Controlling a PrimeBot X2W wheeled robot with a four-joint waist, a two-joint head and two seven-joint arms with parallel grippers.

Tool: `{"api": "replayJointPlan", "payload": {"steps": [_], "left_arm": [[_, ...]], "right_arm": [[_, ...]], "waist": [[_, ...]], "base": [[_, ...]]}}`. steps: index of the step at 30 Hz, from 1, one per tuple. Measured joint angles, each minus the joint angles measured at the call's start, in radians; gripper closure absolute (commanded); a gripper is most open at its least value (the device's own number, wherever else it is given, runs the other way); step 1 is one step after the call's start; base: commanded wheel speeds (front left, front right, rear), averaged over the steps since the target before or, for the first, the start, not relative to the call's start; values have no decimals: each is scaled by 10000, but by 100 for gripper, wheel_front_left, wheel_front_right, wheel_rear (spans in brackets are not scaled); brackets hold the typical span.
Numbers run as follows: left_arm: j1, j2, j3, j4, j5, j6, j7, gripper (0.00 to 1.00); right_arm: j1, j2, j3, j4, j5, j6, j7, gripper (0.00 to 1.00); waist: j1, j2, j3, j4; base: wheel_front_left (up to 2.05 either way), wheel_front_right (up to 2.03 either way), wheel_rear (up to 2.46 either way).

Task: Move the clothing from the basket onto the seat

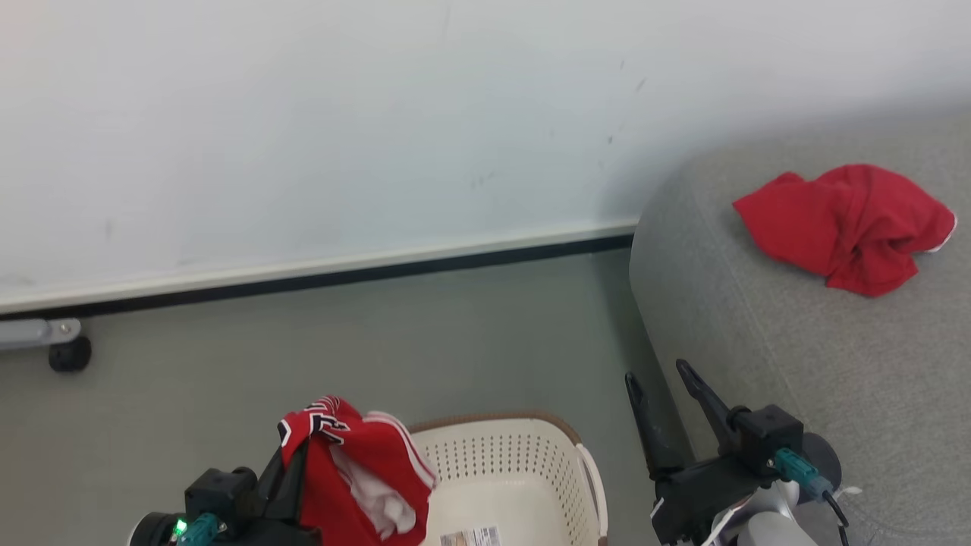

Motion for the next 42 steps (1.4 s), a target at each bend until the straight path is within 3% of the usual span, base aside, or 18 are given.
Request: {"api": "replayJointPlan", "payload": {"steps": [13,22,34,42], "left_arm": [[497,209,-35,-1093,-84,134,113,100],[382,217,-330,-1827,46,163,554,100],[-77,244,-617,-2560,176,157,1220,100],[-306,261,-792,-3026,278,153,1634,100]], "right_arm": [[330,-25,98,-364,0,102,0,0],[213,-10,621,-291,-29,472,0,0],[-637,67,1674,311,-107,851,4,0],[-1129,140,2978,874,-90,966,104,0]], "waist": [[2,0,-755,-93],[3,1,-765,-122],[3,2,-532,-11],[3,2,-420,89]], "base": [[0,0,0],[0,0,0],[0,0,0],[0,0,0]]}}
